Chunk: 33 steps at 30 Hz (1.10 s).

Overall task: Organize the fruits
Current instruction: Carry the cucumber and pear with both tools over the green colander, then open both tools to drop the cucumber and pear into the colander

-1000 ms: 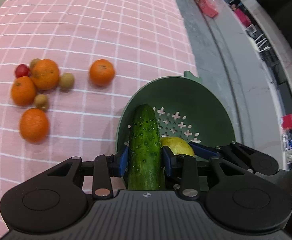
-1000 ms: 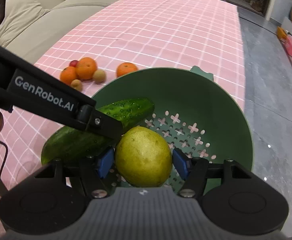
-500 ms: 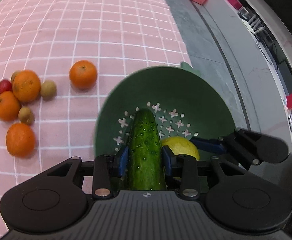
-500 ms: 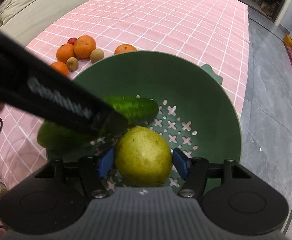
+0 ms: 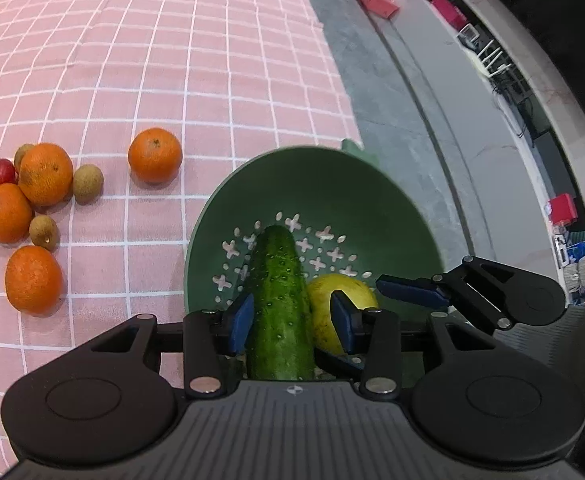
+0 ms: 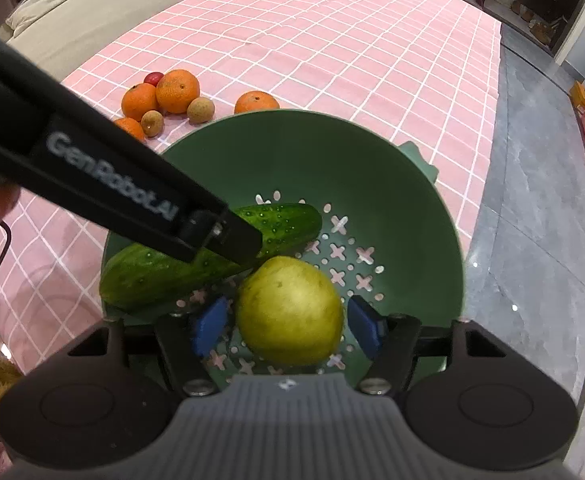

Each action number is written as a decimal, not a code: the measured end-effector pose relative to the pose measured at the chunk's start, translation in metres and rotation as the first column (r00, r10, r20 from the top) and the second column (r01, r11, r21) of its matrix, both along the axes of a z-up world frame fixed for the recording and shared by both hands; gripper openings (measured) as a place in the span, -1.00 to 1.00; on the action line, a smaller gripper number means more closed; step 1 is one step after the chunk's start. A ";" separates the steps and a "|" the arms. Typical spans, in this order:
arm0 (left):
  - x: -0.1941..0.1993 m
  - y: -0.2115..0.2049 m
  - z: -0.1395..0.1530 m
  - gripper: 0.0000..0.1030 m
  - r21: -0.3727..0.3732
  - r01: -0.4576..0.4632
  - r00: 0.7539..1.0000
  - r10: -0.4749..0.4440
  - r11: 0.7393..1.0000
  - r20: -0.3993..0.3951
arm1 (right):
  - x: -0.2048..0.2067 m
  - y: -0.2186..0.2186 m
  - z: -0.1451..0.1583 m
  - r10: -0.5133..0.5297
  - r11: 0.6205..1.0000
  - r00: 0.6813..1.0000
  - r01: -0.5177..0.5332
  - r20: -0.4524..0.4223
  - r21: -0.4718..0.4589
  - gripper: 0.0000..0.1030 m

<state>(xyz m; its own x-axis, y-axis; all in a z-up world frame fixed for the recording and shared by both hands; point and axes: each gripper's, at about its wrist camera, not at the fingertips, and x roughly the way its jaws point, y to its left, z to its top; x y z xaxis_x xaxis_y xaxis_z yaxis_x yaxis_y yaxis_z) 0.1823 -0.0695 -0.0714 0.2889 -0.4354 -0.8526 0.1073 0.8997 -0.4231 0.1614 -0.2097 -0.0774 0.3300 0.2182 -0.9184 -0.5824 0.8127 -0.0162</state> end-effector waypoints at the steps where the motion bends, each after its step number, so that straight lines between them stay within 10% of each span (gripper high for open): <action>1: -0.002 0.001 0.004 0.00 -0.005 -0.001 1.000 0.001 1.000 0.013 | -0.001 0.000 0.002 0.000 1.000 1.000 0.000 0.006 -0.004 0.34; 15: -0.041 0.036 0.064 0.11 0.130 -0.095 0.960 0.056 0.987 0.274 | -0.026 0.009 0.049 -0.171 0.982 0.974 0.157 0.150 0.103 0.60; 33: -0.085 0.127 0.058 0.14 0.147 -0.323 0.921 0.274 0.935 0.278 | -0.049 0.091 0.077 -0.085 0.987 0.970 0.050 0.228 0.155 0.69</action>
<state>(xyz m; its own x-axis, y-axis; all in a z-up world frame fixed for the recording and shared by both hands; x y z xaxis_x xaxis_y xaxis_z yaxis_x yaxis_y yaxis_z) 0.0974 0.0578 -0.0131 0.5937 -0.1355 -0.7932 -0.0991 0.9659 -0.2392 0.1124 -0.1191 -0.0007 0.5498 0.3152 -0.7735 -0.5206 0.8535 -0.0223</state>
